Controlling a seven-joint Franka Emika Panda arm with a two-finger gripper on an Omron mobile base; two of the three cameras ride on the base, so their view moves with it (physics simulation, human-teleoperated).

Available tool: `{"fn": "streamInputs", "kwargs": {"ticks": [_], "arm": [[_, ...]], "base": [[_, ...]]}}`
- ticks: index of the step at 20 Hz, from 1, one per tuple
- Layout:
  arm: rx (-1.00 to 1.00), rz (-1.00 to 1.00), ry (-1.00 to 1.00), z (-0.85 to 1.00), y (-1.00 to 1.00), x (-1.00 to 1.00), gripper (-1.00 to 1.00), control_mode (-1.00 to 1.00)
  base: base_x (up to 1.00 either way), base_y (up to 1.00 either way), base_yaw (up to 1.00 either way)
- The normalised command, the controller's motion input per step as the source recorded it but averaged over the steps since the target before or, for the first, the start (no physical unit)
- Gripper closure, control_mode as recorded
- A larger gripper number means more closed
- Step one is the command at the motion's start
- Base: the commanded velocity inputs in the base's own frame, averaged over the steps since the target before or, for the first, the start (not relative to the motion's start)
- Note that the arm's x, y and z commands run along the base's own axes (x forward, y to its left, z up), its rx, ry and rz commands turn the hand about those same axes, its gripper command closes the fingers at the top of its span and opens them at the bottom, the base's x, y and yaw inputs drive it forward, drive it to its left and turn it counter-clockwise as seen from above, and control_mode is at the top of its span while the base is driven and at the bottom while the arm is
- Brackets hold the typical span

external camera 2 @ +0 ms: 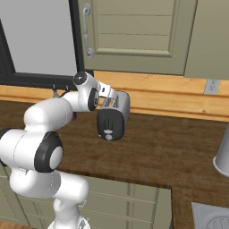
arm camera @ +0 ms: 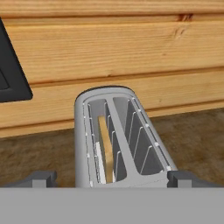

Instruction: Start the toaster. Once the lever pops up, take the bread to the plate on the dining counter.

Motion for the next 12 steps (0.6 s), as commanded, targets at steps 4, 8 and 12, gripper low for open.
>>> {"fn": "streamInputs", "kwargs": {"ticks": [4, 8, 12], "arm": [[0.00, 0.00, 0.00, 0.00, 0.00, 0.00, -1.00, -1.00], [0.00, 0.00, 0.00, 0.00, 0.00, 0.00, -1.00, -1.00], [0.00, 0.00, 0.00, 0.00, 0.00, 0.00, -1.00, -1.00]], "base": [[0.00, 0.00, 0.00], [0.00, 0.00, 0.00], [0.00, 0.00, 0.00]]}}
